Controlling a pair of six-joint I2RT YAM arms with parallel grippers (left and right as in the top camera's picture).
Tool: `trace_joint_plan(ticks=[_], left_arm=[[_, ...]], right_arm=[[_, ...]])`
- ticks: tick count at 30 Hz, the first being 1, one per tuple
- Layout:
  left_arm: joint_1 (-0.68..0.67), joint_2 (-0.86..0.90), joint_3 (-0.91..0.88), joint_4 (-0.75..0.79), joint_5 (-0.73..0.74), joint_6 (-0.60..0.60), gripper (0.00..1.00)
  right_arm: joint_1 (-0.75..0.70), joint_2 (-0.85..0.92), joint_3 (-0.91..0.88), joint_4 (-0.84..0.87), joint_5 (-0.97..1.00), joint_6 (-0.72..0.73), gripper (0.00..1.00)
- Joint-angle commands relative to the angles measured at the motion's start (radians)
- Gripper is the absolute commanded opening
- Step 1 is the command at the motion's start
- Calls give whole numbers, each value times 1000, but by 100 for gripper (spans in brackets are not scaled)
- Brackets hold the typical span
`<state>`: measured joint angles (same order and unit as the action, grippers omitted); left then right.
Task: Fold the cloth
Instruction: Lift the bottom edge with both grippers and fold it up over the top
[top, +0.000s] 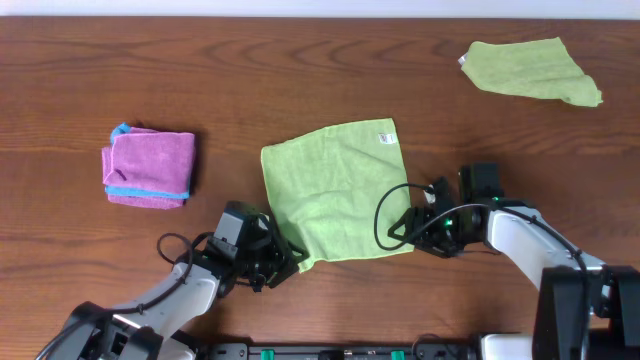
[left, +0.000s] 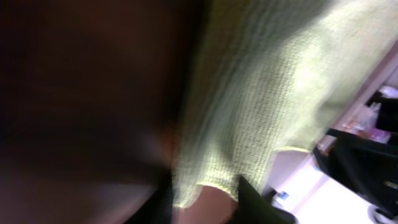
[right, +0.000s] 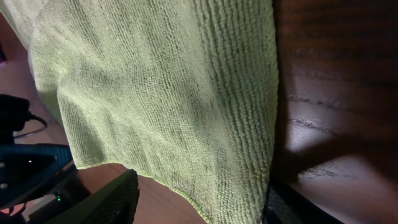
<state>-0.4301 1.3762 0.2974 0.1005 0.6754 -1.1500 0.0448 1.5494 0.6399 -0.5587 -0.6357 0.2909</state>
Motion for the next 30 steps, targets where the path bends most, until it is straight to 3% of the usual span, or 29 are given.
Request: trace_joint_plan(ticks=[1,3,10,13,15,18,24,30], left_arm=[[-6,63,-63,-42,-209,17,13],[-5,67,-63,-40,-217,17,6],[-1,76,-59,22,-238,33,6],[0,73,-14,29,-221,105,6],[0,72,36,-7,-203,148,6],[1,54,164,-190,-210,264,6],[33,35,352,-427,-260,415,6],[57,35,428,-448,-260,438,6]], right_arm=[[9,22,-10,-6,2,16,63],[9,22,-10,-6,-1,16,62],[9,21,-9,-9,-48,-24,55],[9,13,-6,-13,-72,-45,28],[9,-5,-2,-17,-76,-45,20],[9,-63,13,-36,-76,-45,3],[9,-184,18,-39,-76,-18,1],[9,-236,19,-27,-103,4,1]])
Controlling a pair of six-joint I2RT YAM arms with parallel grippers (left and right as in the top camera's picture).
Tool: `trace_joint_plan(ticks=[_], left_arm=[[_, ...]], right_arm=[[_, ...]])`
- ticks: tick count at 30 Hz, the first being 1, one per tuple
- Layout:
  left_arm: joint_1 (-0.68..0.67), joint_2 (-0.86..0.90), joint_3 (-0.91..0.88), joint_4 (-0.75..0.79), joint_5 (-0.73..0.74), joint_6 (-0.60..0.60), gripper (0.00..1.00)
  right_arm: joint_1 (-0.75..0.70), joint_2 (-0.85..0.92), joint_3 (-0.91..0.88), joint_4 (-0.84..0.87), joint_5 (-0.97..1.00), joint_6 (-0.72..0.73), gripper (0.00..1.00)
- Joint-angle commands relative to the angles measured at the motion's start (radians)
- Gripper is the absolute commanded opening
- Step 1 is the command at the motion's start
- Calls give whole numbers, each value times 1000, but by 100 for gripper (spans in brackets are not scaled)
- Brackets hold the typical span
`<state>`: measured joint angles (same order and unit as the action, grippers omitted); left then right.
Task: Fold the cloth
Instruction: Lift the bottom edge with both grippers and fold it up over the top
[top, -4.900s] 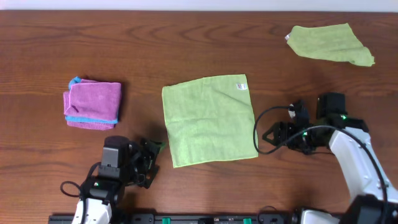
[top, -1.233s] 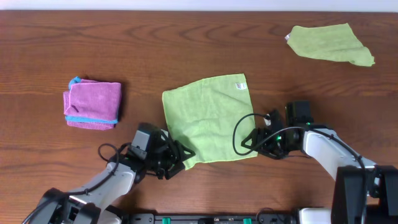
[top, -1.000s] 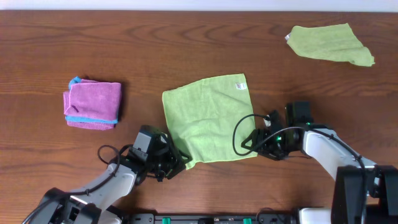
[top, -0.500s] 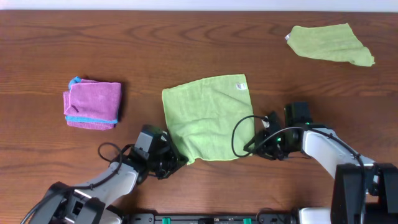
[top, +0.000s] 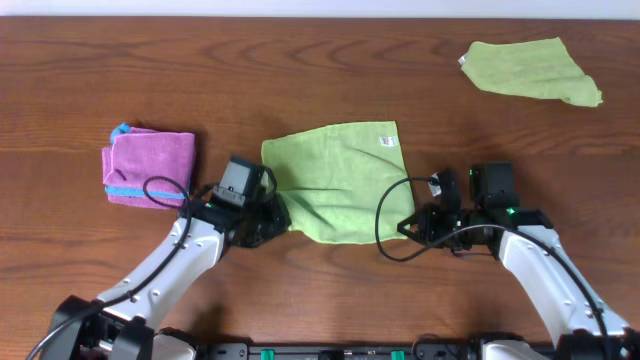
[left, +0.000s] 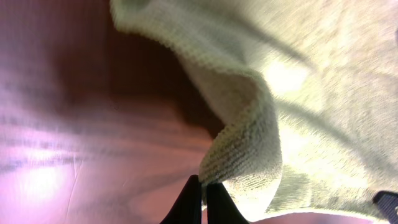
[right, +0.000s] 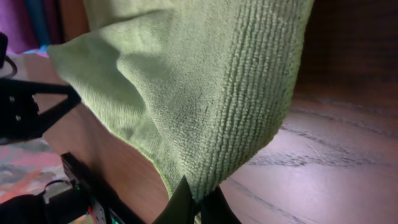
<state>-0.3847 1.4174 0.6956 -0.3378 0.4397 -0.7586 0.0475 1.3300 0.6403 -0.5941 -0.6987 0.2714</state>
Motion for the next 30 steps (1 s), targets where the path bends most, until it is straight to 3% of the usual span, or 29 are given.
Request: trace_joint_plan(ticks=[1,11,30], left_arm=[[15,-6,34,-10,-25,47,6],[102,-6,42,15,-29,45,6],[138,88,58,289,-84,-9,6]], right_arm=[[6,-17,18,18,-41,32,1],[9,-17,19,241,-53,137,1],[84,95,55,507,137,183,1]])
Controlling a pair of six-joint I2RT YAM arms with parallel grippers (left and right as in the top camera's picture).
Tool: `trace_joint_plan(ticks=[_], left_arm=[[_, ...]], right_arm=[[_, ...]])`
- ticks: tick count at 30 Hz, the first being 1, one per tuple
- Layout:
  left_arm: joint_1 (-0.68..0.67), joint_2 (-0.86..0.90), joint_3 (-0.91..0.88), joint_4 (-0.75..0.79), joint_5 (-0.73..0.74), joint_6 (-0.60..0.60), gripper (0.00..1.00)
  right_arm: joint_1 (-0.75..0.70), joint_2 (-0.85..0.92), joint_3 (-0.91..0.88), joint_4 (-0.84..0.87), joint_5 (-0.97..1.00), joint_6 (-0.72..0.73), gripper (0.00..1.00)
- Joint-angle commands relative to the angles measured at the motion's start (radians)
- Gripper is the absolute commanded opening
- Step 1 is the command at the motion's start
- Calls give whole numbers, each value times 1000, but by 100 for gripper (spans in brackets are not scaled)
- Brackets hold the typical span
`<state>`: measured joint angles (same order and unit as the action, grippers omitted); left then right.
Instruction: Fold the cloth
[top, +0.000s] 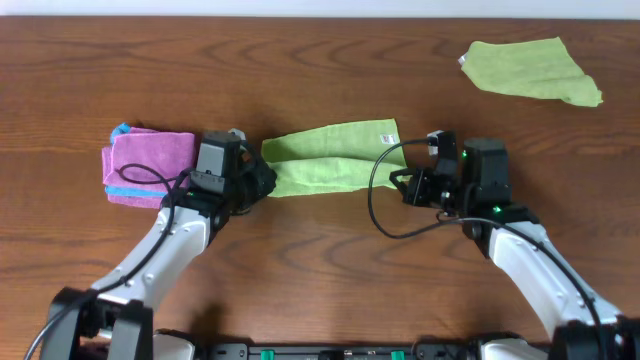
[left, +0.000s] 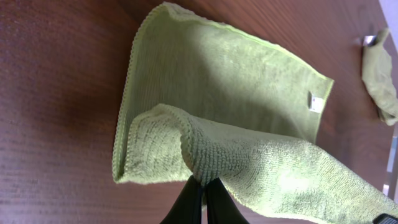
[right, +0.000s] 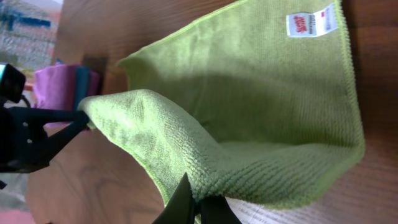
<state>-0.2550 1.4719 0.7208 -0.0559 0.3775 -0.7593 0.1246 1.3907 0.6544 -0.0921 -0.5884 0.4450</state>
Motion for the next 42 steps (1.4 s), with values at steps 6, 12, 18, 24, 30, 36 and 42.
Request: trace_joint_plan(ticks=[6,12,18,24,30,36,42], left_arm=[[8,116,121,8,-46,-2,6],[24,198,225,7,-48,17,6],[34,251,263,8,-68,20,6],[34,296,263,9,-84,20,6],[34,345,263,24,-93,20,6],[34,370,263,58,-106,19,6],[34,371,263,57,-138,19,6]], right_arm=[[7,141,141,6,58,-35,1],[7,253,235,6,66,-58,1],[7,351,308,6,84,-83,1],[8,432,373,10,92,-87,1],[8,476,377,33,117,-97,1],[8,518,377,58,137,-110,1],[26,573,377,109,140,-109,1]])
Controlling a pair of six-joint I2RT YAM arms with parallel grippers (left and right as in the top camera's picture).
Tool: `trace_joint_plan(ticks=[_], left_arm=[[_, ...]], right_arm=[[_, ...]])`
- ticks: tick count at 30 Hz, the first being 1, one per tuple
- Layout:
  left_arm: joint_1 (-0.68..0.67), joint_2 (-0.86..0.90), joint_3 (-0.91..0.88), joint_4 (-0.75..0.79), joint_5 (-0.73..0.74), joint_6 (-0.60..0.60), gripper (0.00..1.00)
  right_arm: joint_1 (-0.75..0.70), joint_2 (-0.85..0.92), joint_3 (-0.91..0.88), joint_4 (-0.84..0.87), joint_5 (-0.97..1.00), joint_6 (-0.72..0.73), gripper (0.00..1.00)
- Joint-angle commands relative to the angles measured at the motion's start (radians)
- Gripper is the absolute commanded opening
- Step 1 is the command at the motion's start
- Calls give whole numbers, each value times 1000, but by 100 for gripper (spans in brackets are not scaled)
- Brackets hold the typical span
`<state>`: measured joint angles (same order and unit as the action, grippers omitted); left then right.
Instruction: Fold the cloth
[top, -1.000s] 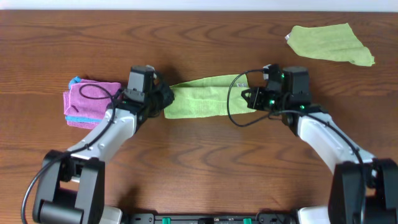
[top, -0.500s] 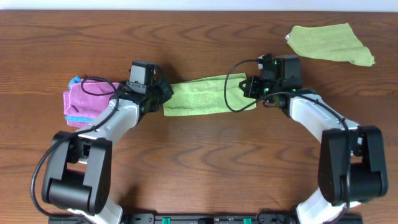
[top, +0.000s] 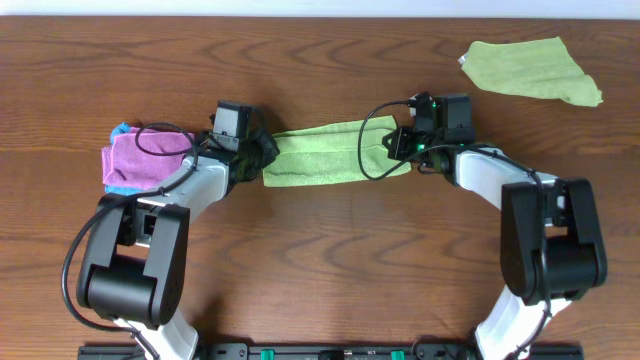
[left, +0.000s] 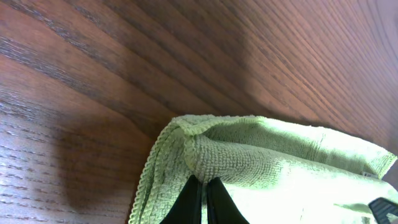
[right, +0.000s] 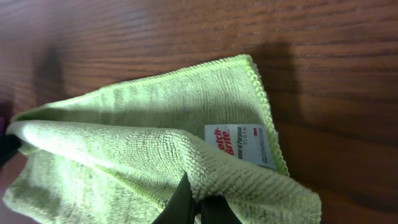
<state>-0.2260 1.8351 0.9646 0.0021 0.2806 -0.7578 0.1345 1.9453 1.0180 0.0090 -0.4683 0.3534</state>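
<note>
The green cloth (top: 325, 152) lies on the wooden table folded in half into a long strip. My left gripper (top: 258, 150) is shut on the cloth's top-layer corner (left: 211, 163) at the strip's left end. My right gripper (top: 400, 142) is shut on the other top-layer corner (right: 211, 171) at the right end, just beside the white label (right: 239, 144). Both held corners sit over the cloth's far edge.
A folded pink cloth on a blue one (top: 140, 160) lies just left of my left gripper. A second, crumpled green cloth (top: 530, 68) lies at the far right of the table (top: 330, 270).
Both grippers have moved farther from me with their corners. The near half of the cloth now lies over the far half, and the corners meet the far edge.
First the cloth lay flat, my grippers at its two near corners. Then both were shut on those corners and held them raised. Later the near edge hung over the cloth's middle. Now the cloth is a strip folded in half.
</note>
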Motion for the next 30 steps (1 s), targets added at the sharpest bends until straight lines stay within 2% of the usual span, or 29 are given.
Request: trace_joint_plan(ticks=[1,4,8,11,12,14,17,19,24,30], left_arm=[[5,8,19,-1,-47,18,6],[5,8,19,-1,-56,18,6],[5,8,19,-1,-56,18,9],[5,7,19,0,-56,18,26],[5,7,19,0,-55,18,35],[5,6,19,0,-55,18,48],[5,2,20,0,-55,18,54],[5,-3,20,3,-55,18,55],[5,-50,21,-3,-55,41,61],[5,-139,21,-55,-55,60,64]], right_arm=[[25,27,14,15,28,-18,1],[38,30,14,24,39,-18,4],[43,30,15,32,30,-18,31],[43,29,17,32,11,-18,60],[42,28,18,32,6,-18,64],[42,22,18,29,4,-18,73],[42,-1,18,30,5,-19,79],[39,-22,22,26,5,-19,82],[35,-80,41,-64,25,-18,98],[35,-138,69,-242,74,-18,99]])
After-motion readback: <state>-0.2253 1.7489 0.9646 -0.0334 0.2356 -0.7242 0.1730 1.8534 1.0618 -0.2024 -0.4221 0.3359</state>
